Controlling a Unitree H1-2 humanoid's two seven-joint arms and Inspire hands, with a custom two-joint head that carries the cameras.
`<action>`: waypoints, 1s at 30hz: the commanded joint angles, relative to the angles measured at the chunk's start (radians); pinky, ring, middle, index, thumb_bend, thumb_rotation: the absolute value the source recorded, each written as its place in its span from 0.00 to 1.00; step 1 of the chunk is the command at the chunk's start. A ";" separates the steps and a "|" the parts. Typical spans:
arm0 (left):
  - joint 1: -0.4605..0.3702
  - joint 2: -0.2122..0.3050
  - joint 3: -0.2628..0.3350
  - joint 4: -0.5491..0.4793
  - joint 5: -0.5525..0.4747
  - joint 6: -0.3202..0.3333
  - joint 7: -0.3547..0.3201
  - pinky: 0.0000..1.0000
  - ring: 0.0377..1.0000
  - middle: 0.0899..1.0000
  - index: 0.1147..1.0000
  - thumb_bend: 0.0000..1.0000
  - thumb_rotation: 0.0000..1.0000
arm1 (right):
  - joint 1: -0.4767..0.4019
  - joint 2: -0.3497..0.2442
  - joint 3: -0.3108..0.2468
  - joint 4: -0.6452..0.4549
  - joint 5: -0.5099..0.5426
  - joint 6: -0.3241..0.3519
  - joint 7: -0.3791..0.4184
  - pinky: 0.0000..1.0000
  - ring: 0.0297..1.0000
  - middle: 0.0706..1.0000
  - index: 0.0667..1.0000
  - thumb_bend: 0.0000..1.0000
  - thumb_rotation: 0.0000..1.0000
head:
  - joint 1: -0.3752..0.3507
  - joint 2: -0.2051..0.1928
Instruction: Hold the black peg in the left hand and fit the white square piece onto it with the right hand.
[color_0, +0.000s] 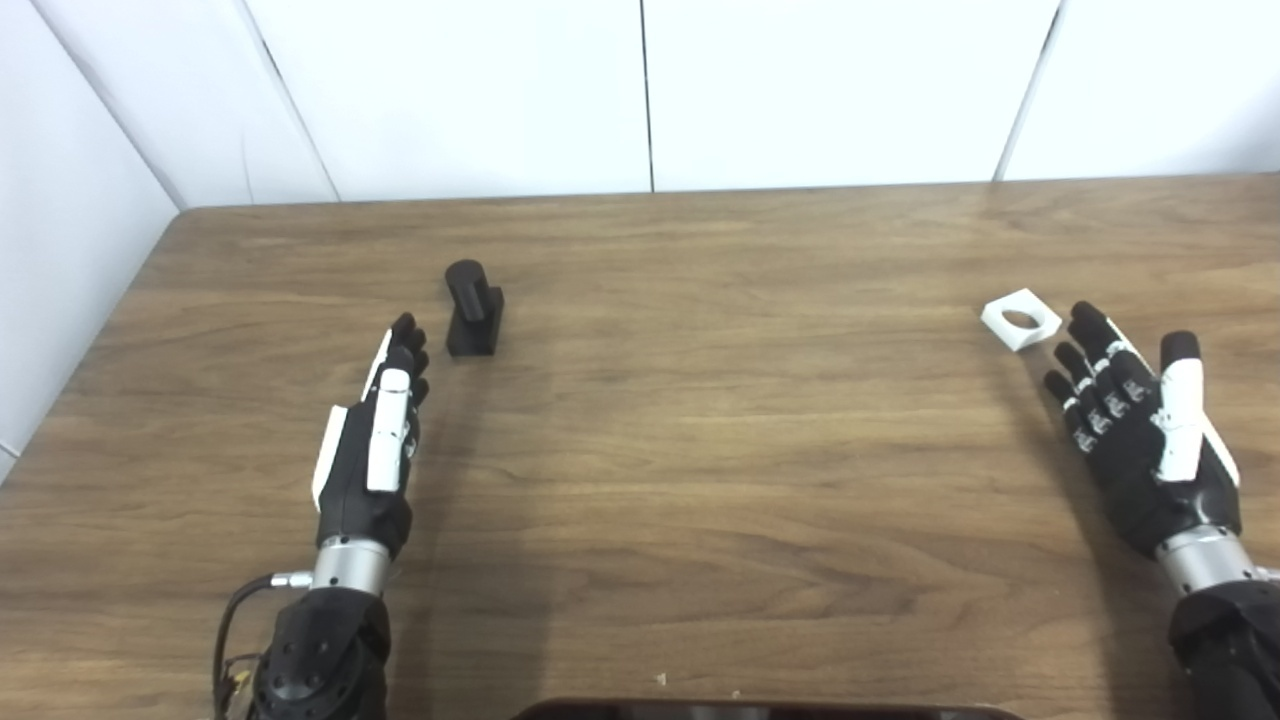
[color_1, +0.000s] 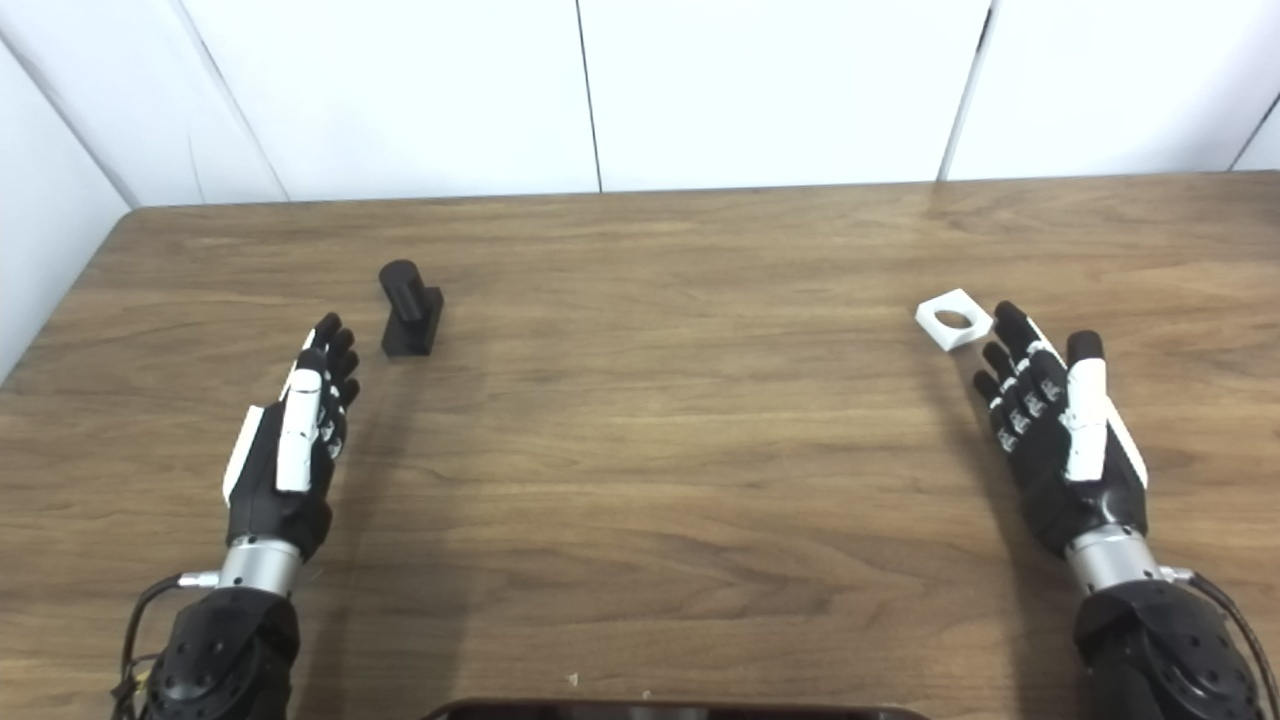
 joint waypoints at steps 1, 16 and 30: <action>-0.021 0.010 0.001 -0.029 0.016 -0.030 0.006 1.00 1.00 1.00 0.99 0.43 1.00 | -0.031 -0.009 -0.002 -0.033 0.013 -0.034 0.007 1.00 1.00 1.00 0.94 0.61 1.00 | 0.001 0.001; -0.022 0.005 -0.006 -0.038 0.023 -0.016 0.013 1.00 1.00 1.00 0.99 0.43 0.99 | -0.031 -0.005 0.000 -0.032 0.012 -0.032 0.005 1.00 1.00 0.98 0.92 0.62 1.00 | 0.004 0.000; -0.076 0.009 -0.072 -0.068 0.426 0.126 0.123 0.97 0.97 0.96 0.92 0.61 0.92 | -0.028 -0.006 0.006 -0.012 0.008 -0.042 0.012 1.00 1.00 0.99 0.91 0.62 1.00 | 0.032 -0.026</action>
